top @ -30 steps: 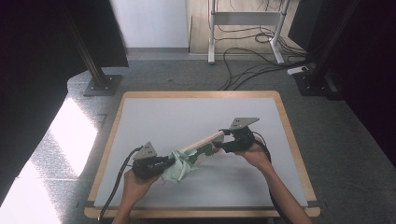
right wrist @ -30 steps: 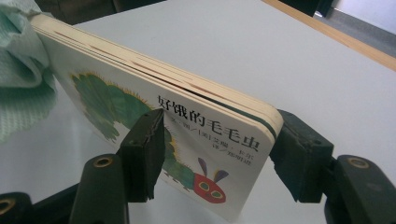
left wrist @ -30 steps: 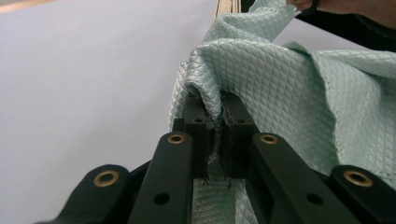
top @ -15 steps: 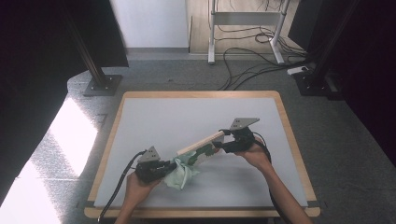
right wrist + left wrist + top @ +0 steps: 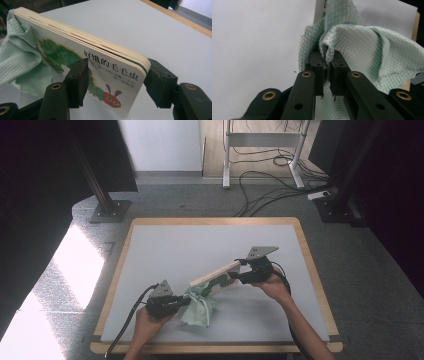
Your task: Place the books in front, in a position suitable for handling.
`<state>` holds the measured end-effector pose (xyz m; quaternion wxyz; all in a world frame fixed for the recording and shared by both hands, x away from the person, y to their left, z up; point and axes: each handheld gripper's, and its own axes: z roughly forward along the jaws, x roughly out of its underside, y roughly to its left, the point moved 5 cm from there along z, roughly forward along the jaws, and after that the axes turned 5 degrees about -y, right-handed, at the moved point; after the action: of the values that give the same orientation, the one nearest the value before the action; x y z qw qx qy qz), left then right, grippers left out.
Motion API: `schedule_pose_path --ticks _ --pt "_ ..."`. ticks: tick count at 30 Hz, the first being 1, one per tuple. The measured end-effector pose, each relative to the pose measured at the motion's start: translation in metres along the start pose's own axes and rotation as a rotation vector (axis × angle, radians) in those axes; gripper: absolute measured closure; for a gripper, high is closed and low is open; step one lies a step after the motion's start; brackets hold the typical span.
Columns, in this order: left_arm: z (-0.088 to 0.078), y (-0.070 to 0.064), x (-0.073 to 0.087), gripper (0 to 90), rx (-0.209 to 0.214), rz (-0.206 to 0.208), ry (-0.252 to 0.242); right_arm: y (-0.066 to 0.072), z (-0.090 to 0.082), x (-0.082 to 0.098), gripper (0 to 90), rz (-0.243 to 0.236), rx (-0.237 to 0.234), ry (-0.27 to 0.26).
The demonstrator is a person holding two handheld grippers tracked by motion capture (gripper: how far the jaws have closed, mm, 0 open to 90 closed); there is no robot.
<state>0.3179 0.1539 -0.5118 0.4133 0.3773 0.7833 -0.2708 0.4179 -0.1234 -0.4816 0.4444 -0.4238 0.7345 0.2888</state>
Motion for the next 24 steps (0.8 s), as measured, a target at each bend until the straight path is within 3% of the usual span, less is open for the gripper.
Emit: schedule_pose_path --ticks 5,6,8,9,10,11,12,18,24 --pt "-0.021 0.003 -0.008 83.2 -0.038 0.011 -0.056 0.000 0.000 0.000 38.8 0.002 0.002 0.001" --pt "-0.031 0.004 -0.011 83.4 -0.040 0.007 -0.085 0.000 0.001 0.000 38.7 0.000 0.002 0.002" --pt "-0.034 0.005 -0.011 83.3 -0.046 0.006 -0.085 0.000 0.001 0.000 38.7 0.000 0.003 0.002" --pt "-0.036 0.006 -0.011 83.3 -0.061 0.005 -0.078 0.000 0.001 0.000 38.7 0.000 0.002 0.002" --pt "-0.034 0.011 -0.008 83.4 -0.104 0.002 -0.043 0.000 0.001 0.000 38.7 -0.001 0.002 0.003" --pt "-0.034 0.011 -0.008 83.3 -0.104 0.002 -0.043 0.000 0.001 0.000 38.7 -0.001 0.002 0.003" --pt "-0.031 0.014 -0.007 83.3 -0.122 0.000 -0.026 0.000 0.001 0.000 38.6 -0.002 0.003 0.003" --pt "0.007 0.016 0.004 83.4 -0.130 0.000 0.039 0.000 0.000 0.000 38.6 -0.001 0.000 0.002" --pt "0.020 0.010 0.019 83.5 -0.146 0.019 0.107 0.001 -0.001 0.000 38.7 -0.002 0.000 0.002"
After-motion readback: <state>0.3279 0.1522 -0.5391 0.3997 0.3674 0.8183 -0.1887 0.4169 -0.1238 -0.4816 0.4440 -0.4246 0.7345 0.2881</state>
